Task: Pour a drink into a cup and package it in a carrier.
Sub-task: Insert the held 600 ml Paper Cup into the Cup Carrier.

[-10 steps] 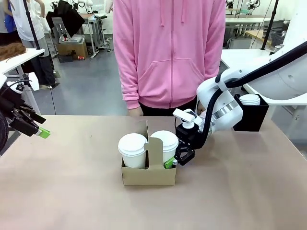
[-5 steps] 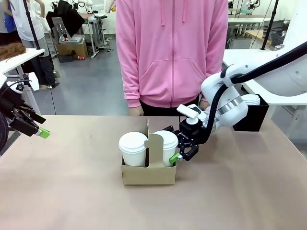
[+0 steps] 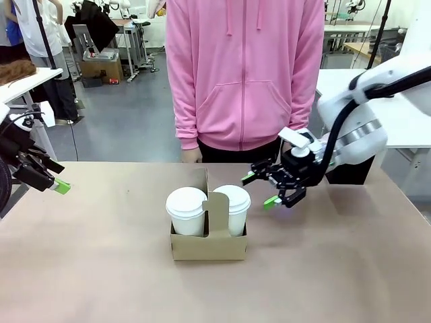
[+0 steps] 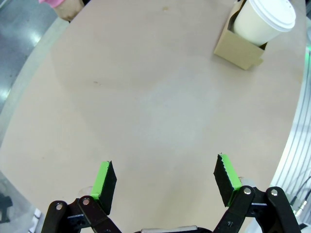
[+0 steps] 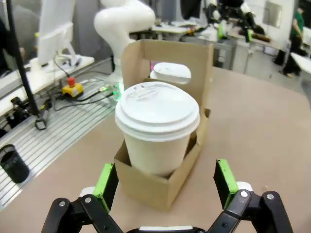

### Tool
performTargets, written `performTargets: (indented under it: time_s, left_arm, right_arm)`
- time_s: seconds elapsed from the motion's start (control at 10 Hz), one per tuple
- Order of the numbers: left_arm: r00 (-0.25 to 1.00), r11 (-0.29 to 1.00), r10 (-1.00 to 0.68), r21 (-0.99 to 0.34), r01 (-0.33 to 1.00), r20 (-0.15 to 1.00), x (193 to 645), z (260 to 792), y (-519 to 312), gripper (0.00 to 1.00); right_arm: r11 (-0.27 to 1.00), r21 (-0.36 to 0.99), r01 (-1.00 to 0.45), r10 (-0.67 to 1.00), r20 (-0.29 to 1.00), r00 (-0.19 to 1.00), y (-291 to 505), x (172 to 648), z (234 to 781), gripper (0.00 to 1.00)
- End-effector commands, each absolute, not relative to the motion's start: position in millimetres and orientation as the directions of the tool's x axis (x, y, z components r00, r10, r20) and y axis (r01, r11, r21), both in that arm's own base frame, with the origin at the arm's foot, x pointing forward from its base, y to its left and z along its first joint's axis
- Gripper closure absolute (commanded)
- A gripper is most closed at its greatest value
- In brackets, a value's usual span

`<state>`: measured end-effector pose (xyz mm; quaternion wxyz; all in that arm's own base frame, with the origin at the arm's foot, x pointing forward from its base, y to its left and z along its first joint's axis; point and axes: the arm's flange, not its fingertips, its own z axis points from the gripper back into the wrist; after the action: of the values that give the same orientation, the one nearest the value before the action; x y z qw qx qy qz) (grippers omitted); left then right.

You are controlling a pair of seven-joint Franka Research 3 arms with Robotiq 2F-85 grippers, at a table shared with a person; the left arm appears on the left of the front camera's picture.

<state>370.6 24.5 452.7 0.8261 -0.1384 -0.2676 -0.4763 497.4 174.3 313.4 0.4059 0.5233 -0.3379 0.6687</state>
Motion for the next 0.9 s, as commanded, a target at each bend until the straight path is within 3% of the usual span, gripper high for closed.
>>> performTargets:
  time_s: [0.0, 0.4, 0.8]
  left_arm:
    - [0.382, 0.492, -0.709, 0.026, 0.870, 0.593, 372, 452, 26, 0.00]
    - [0.382, 0.492, -0.709, 0.026, 0.870, 0.593, 372, 452, 26, 0.00]
    - [0.382, 0.492, -0.709, 0.026, 0.870, 0.593, 372, 452, 26, 0.00]
  right_arm:
    - [-0.232, 0.110, -0.966, 0.282, 0.959, 0.041, 125, 478, 345, 0.00]
    - [0.242, 0.290, -0.926, 0.343, 0.867, 0.362, 14, 422, 391, 0.00]
    - [0.486, 0.311, -0.817, 0.298, 0.819, 0.490, -54, 377, 387, 0.00]
